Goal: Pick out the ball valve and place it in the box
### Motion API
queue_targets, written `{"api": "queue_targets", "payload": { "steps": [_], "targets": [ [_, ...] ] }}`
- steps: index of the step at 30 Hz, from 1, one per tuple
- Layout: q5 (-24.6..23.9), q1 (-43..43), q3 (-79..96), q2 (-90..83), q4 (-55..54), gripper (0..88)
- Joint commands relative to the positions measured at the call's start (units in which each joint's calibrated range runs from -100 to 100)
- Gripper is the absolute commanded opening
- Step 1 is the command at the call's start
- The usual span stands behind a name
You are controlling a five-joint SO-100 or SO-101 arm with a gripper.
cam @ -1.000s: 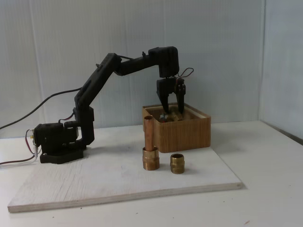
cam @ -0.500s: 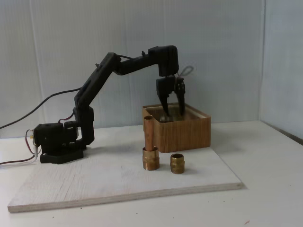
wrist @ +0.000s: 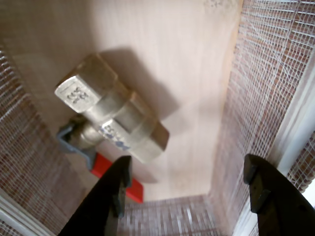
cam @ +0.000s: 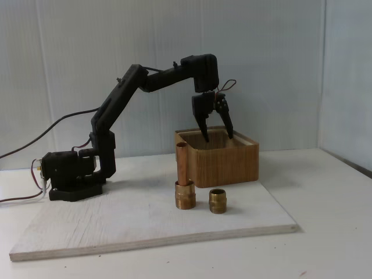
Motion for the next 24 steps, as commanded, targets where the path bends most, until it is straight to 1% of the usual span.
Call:
{"api": "queue_targets", "payload": {
  "steps": [1, 5, 6, 8, 11, 12, 14, 17, 24],
  "targets": [
    [0.01, -0.18, -3.53, -3.27, 0.6, 24.5],
    [-0.15, -0.55, -2.9, -7.77, 0.6, 24.1],
    [-0.2, -0.55, -2.9, -9.12, 0.69, 22.6],
    [-0.09, -0.62, -2.72, -11.92, 0.77, 16.1],
    [0.06, -0.18, -1.18, -15.99, 0.77, 1.4],
    [0.11, -0.1, 0.08, -17.52, 0.77, 0.0],
    [0.01, -0.03, 3.6, -21.16, 0.77, 2.3],
    [-0.15, -0.55, 10.73, -28.28, 0.77, 0.4],
    [-0.25, -0.03, 29.95, -50.84, 0.51, 0.7]
  ]
}}
